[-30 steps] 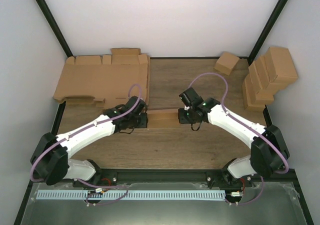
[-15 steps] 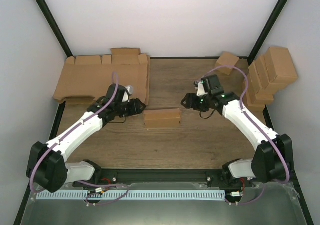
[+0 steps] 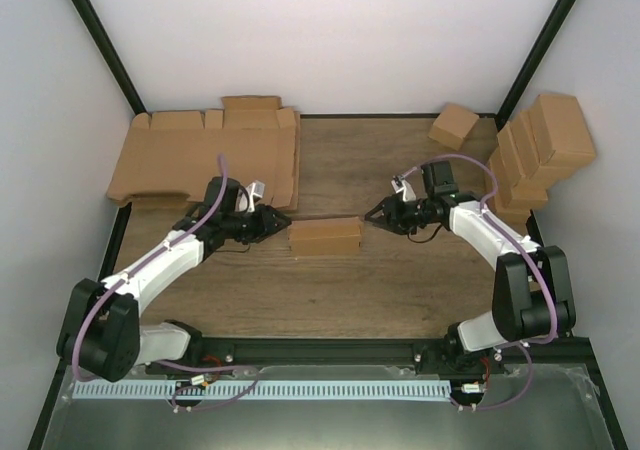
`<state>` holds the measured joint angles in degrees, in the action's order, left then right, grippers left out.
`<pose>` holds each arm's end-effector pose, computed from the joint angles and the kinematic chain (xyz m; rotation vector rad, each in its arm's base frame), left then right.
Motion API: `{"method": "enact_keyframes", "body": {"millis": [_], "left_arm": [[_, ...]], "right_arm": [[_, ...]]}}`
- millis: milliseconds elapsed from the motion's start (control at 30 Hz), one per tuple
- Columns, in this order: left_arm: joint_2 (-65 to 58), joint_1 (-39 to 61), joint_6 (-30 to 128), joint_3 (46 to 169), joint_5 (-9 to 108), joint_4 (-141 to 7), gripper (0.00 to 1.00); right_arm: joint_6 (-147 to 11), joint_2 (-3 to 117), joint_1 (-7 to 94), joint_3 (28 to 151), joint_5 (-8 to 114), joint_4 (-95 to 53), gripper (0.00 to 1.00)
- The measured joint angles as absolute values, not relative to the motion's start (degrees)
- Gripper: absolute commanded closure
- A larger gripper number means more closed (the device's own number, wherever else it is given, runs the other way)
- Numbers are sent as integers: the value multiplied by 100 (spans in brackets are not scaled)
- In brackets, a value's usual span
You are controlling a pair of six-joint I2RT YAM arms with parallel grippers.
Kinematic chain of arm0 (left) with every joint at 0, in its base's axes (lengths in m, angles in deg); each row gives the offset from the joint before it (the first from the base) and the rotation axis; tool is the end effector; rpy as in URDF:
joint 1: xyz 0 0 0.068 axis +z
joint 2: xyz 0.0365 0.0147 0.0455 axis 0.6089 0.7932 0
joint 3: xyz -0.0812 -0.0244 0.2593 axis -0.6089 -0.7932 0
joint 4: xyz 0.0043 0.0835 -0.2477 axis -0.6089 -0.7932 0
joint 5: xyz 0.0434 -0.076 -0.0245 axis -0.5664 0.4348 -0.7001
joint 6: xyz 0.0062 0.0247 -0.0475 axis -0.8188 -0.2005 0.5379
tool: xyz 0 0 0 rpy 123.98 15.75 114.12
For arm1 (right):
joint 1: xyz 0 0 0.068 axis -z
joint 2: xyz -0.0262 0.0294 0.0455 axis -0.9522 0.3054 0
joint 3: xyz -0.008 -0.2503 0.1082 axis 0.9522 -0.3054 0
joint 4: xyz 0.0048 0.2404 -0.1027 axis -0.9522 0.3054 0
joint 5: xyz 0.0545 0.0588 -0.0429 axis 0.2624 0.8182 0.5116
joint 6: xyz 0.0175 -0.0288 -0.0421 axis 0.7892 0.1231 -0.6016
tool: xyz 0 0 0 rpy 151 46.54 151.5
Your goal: Fold the paper box
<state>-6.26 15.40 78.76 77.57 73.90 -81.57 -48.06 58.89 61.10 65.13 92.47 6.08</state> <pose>0.2329 -0.1154 0.2208 -0.1049 2.4971 -1.1834 0.2687 0.0793 0.2141 0.0452 2.6216 1.3024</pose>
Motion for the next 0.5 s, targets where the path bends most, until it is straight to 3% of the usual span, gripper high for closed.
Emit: {"method": "enact_keyframes", "body": {"millis": [267,500], "left_arm": [[-457,1540,7961,7685,7650,-7917,69],[-383,1540,7981,7685,7709,-7851,76]], "right_arm": [[-4835,6112,6115,6513,9632,433,72],[-4833,6285,6014,6517,9651,404,74]]}}
